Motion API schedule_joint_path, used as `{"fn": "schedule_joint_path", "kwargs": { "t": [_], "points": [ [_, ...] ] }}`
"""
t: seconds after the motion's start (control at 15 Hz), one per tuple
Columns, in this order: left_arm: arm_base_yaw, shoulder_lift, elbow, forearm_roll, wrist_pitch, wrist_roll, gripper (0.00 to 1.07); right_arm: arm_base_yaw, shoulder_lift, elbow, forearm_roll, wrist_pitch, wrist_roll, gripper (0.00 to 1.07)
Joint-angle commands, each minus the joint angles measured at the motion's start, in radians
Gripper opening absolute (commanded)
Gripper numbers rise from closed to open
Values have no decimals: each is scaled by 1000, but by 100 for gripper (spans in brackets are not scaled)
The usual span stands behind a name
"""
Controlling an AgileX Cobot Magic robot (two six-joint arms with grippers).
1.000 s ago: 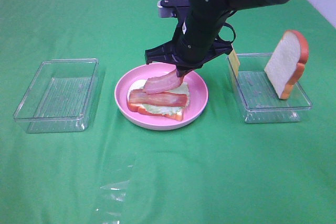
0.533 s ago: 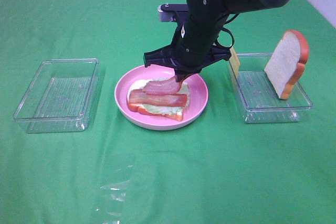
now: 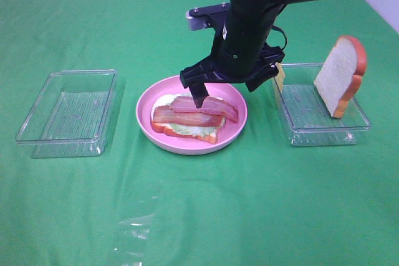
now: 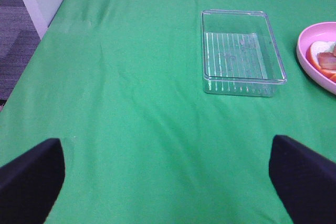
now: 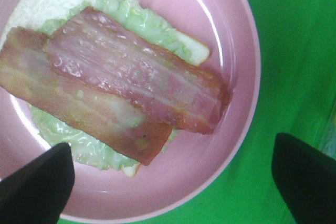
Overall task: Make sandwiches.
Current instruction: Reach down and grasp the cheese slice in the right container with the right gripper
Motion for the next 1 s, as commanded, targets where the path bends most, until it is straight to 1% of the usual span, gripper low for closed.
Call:
{"fn": "schedule_joint_path", "kwargs": {
  "t": [0.07, 0.33, 0.4, 0.47, 0.67, 0.73, 0.8, 0.87, 1.0],
  "points": [
    [-4, -13, 2, 0, -2, 0, 100, 2, -54, -3, -19, 33, -34, 99],
    [-4, -13, 2, 0, -2, 0, 100, -3, -135, -3, -37, 89, -90, 99],
    [-4, -13, 2, 0, -2, 0, 100, -29, -180, -4, -55, 103, -89, 99],
    [-4, -13, 2, 0, -2, 0, 100, -38, -187, -7, -56, 109, -89, 99],
    [-4, -13, 2, 0, -2, 1, 100, -110, -198, -53, -59, 171, -94, 99],
    [-4, -13, 2, 0, -2, 1, 100, -138, -198, -69, -56, 200, -102, 99],
    [-4, -13, 2, 0, -2, 1, 100, -191, -198, -85, -55, 243, -111, 99],
    [-4, -13, 2, 0, -2, 1, 100, -211, -200, -85, -52, 255, -111, 99],
    [-4, -13, 2, 0, -2, 1, 100, -222, -201, -85, -46, 263, -111, 99]
  ]
}}
